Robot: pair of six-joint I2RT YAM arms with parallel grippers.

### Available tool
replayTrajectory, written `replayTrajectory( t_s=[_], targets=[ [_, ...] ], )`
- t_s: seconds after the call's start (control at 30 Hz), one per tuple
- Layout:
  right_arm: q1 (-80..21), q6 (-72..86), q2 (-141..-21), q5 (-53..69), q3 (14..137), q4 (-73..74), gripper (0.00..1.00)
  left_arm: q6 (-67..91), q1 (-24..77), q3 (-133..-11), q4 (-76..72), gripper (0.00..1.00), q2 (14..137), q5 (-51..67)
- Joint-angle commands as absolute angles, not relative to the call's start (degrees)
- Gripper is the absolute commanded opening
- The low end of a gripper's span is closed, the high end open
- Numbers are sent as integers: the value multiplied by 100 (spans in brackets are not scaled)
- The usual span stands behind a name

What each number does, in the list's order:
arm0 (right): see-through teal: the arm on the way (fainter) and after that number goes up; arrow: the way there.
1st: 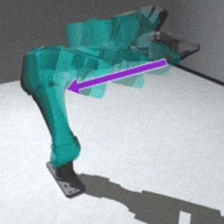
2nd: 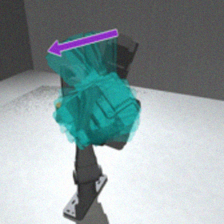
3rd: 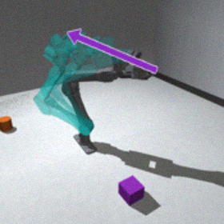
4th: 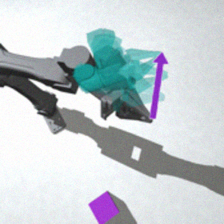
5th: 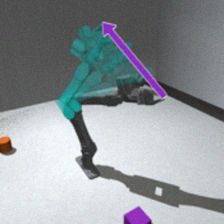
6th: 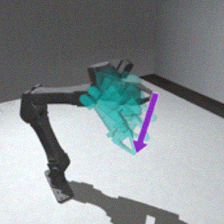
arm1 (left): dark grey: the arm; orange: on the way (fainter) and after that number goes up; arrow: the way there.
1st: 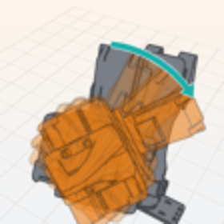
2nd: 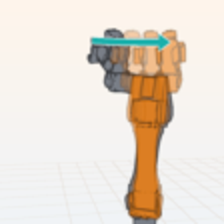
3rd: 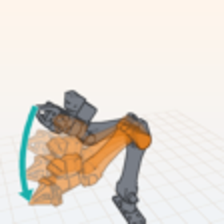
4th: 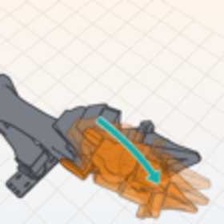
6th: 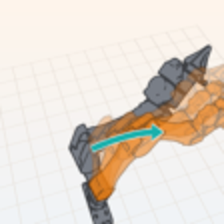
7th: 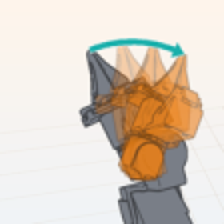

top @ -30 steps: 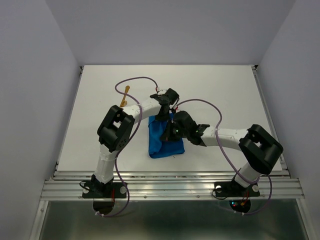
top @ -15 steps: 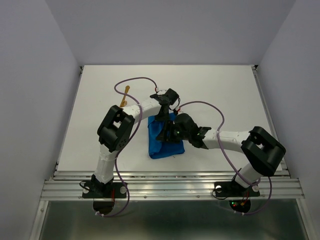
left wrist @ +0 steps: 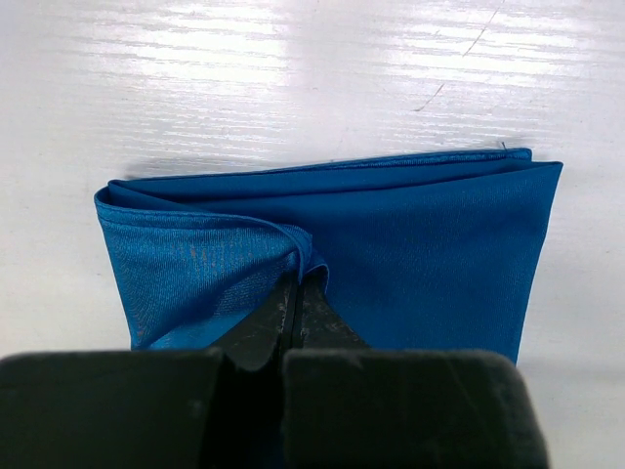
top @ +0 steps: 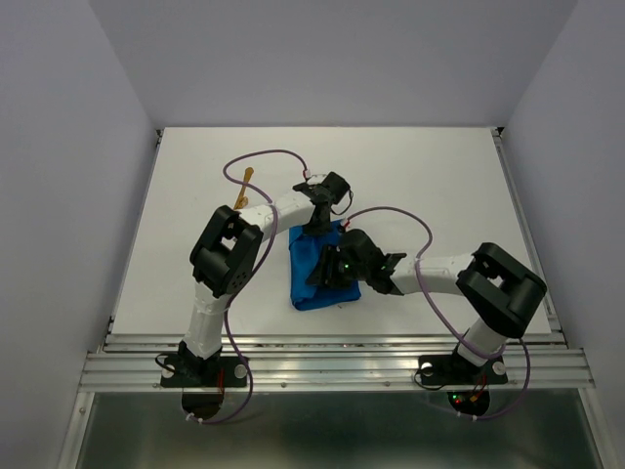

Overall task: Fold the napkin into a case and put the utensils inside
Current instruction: Smooth out the 2/3-rectangle-folded napkin at the center of the board.

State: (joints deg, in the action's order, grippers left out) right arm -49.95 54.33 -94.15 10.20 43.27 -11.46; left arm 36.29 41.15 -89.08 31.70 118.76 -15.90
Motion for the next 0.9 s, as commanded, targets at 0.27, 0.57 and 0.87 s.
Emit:
replayTrajectory(
  t_s=[0.27, 0.57, 0.87],
  targets=[
    [-5036, 5581, -9650, 1187, 4245, -1688, 43, 3639, 4131, -9114, 3226, 0, 11769, -1767],
    [-5036, 5625, -9572, 976, 4131, -1705, 15, 3621, 4131, -9114, 3208, 0, 11751, -1749],
    [-5036, 5555, -9607, 765, 4122, -1591, 1, 3533, 4122, -9053, 3032, 22, 11488, -1635]
  ],
)
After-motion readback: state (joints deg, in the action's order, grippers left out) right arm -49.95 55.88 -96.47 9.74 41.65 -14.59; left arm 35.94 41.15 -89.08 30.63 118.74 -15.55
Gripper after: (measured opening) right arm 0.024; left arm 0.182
